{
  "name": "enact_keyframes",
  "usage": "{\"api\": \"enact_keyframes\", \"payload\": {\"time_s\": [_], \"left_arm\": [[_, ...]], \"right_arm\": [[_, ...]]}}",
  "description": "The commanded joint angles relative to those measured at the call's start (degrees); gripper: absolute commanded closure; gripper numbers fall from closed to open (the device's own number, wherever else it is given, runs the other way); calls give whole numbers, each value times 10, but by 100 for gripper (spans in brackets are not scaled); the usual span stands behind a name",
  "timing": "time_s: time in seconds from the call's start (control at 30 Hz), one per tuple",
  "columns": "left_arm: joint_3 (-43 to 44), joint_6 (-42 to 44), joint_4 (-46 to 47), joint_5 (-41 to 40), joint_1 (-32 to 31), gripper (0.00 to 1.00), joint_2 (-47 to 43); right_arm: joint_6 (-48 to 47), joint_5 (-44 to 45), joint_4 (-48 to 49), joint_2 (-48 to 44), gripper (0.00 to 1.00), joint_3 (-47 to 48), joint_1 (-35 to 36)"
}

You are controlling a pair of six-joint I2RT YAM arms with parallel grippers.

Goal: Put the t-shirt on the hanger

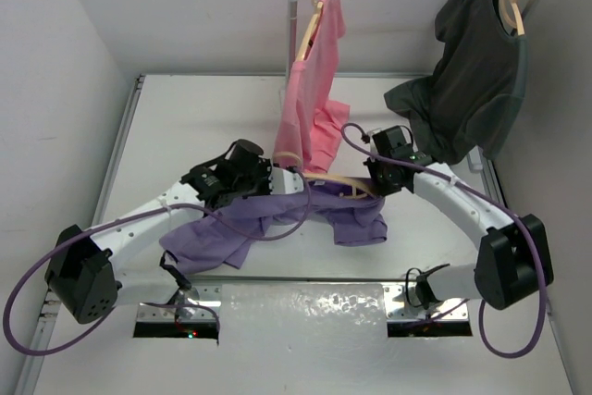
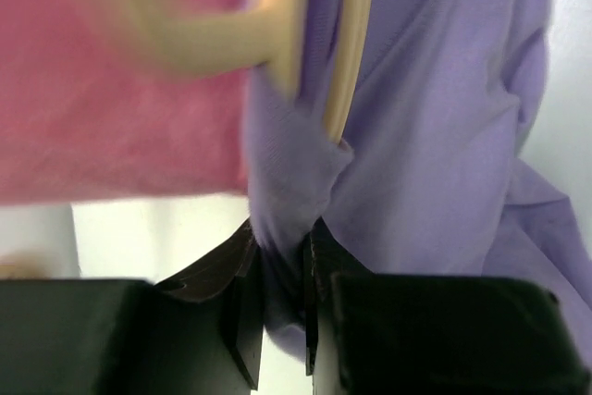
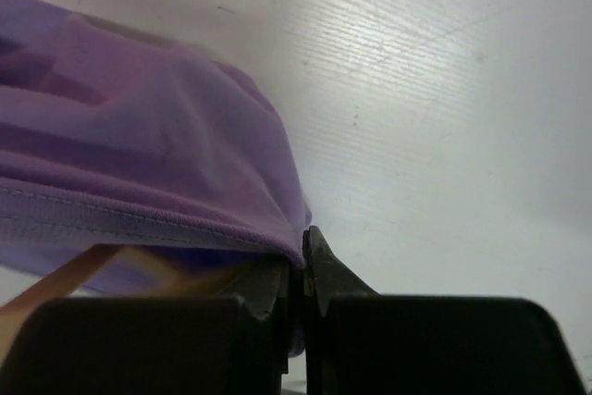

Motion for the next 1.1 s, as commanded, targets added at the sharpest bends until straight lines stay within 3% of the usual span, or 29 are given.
{"api": "enact_keyframes", "payload": {"time_s": [0.0,0.1,0.23,0.3,0.47,0.57,0.6,0.63,0.7,0.77,0.8,0.93,1.07], "left_arm": [[-16,70,13,-47,-4,100,-14],[-35,79,40,-77,18,100,-17],[-48,60,61,-106,22,100,-12],[-31,44,48,-85,19,100,-10],[14,24,-5,36,6,100,-1],[39,15,-34,110,5,100,2],[40,13,-39,125,5,100,2],[41,8,-44,152,5,100,3],[41,0,-50,183,4,100,4],[43,-2,-52,195,4,100,6],[45,-3,-54,202,4,100,6],[59,-4,-69,240,4,100,6],[67,-19,-72,265,4,100,12]], "right_arm": [[3,52,-26,-6,100,35,3],[14,4,-15,-34,100,8,-43],[8,46,-27,-65,100,-14,-67],[-5,6,-20,-69,100,-11,-63],[-20,-66,44,-37,100,59,55],[-6,-176,91,-12,96,100,74],[3,-189,108,-15,91,99,74],[4,-212,142,-26,74,89,74],[-16,-241,165,-36,53,68,74],[-69,-285,134,-40,18,72,73],[-90,-297,116,-43,13,78,73],[-182,-421,73,-60,15,74,74],[-223,-478,21,-38,41,78,80]]}}
